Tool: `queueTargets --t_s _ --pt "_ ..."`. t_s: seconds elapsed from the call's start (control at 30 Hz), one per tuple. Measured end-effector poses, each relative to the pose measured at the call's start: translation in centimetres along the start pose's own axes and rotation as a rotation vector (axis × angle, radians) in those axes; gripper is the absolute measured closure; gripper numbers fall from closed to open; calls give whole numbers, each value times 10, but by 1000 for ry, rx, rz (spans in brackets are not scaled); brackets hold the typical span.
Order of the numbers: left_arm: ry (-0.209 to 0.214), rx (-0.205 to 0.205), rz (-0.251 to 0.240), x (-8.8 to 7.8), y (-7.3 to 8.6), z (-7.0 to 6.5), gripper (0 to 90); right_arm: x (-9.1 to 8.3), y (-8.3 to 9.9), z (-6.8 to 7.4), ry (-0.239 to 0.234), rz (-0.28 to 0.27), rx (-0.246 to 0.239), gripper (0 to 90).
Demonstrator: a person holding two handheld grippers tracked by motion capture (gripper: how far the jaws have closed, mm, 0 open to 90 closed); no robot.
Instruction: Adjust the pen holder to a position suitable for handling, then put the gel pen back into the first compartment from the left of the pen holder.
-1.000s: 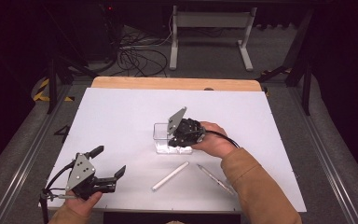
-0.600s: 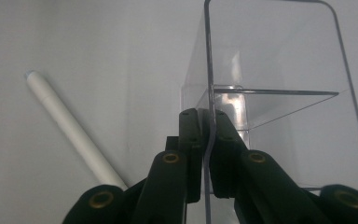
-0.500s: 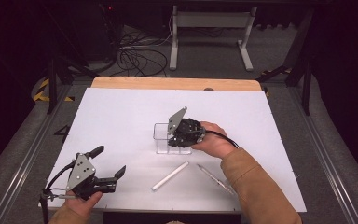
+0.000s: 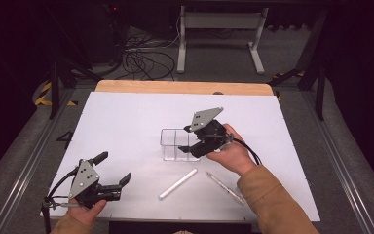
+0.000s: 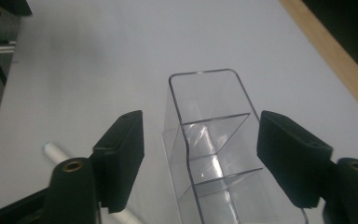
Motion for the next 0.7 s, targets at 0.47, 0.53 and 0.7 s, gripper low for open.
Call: queueTargets --t_s 0.47,0.53,0.7 --pt "2 -2 -4 1 -1 1 66 -29 0 7 89 -77 48 145" --pt "2 -2 -4 2 -1 1 66 -33 0 10 96 -92 55 128" --pt "1 2 -5 2 -2 1 66 -38 3 14 124 -114 66 59"
Point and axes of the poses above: each handheld gripper's, and its own axes: x roughly forward along the jaws, y roughly out of its underside, z roughly to its left, the point moved 8 cm from there along x, roughly forward along the jaws, and after that the axes turned 1 degree about z, right-handed, at the moved point
